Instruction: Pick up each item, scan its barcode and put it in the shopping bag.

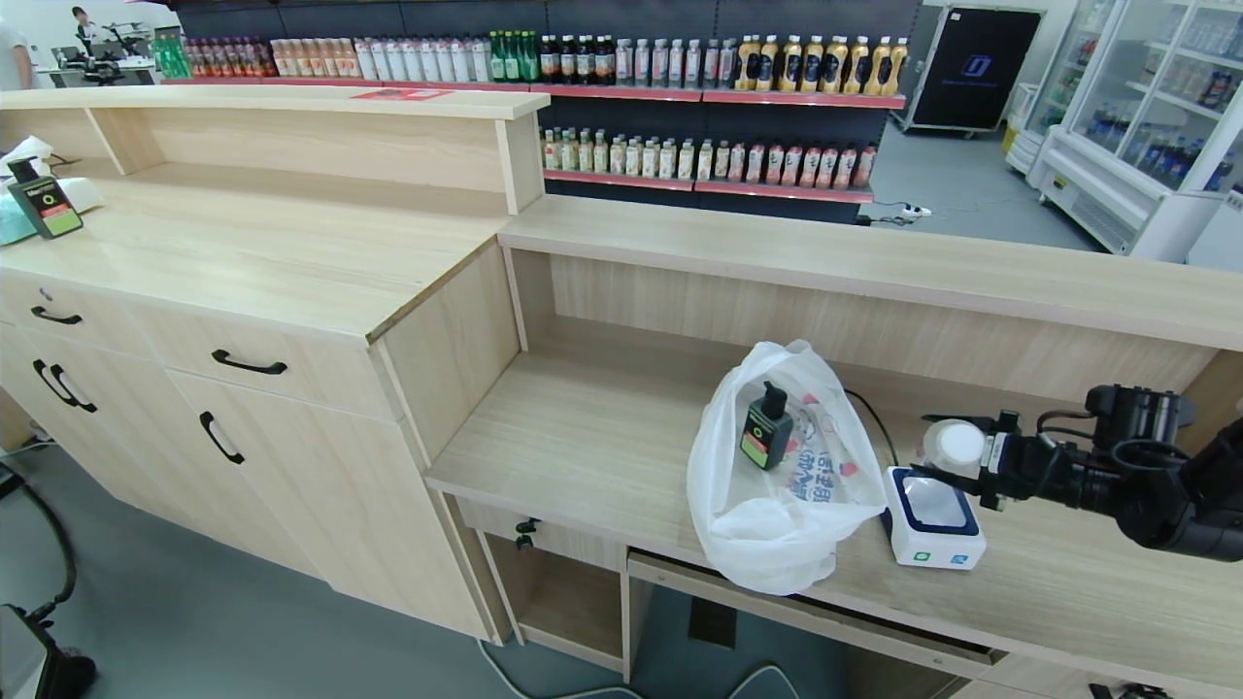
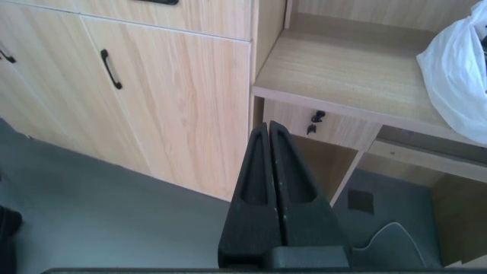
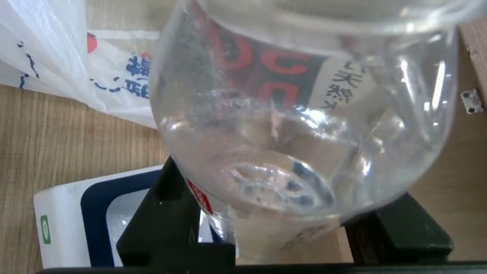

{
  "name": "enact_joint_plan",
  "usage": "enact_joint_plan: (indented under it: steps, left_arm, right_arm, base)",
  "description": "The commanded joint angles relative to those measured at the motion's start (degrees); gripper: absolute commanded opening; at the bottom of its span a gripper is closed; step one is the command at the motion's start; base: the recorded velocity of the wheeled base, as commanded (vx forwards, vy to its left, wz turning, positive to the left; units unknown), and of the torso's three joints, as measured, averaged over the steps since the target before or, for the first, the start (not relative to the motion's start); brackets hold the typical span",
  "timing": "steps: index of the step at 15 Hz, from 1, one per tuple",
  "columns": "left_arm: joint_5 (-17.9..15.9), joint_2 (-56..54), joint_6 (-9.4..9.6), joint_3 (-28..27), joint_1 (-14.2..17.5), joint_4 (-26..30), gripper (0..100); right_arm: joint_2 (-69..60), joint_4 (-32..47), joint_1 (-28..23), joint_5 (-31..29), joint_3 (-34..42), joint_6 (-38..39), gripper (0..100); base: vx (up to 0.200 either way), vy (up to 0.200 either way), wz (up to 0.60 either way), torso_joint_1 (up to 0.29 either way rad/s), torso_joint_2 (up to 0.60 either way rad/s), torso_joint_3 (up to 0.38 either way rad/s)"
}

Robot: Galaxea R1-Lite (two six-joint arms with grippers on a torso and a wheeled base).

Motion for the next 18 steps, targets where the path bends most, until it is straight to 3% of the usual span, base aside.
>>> enact_joint_plan:
  steps: [1, 18]
  left_arm:
    - [0.0, 0.0, 0.0, 0.0, 0.0, 0.0, 0]
    - [0.0, 0.0, 0.0, 0.0, 0.0, 0.0, 0]
  right_arm:
    - [0.6, 0.0, 0.3, 0.0, -0.2, -0.1, 0]
    - [1.1, 0.1, 0.6, 0.3, -1.1, 0.6, 0]
  base:
    - [0.0, 0.0, 0.0, 0.0, 0.0, 0.0]
    - [0.0, 0.0, 0.0, 0.0, 0.0, 0.0]
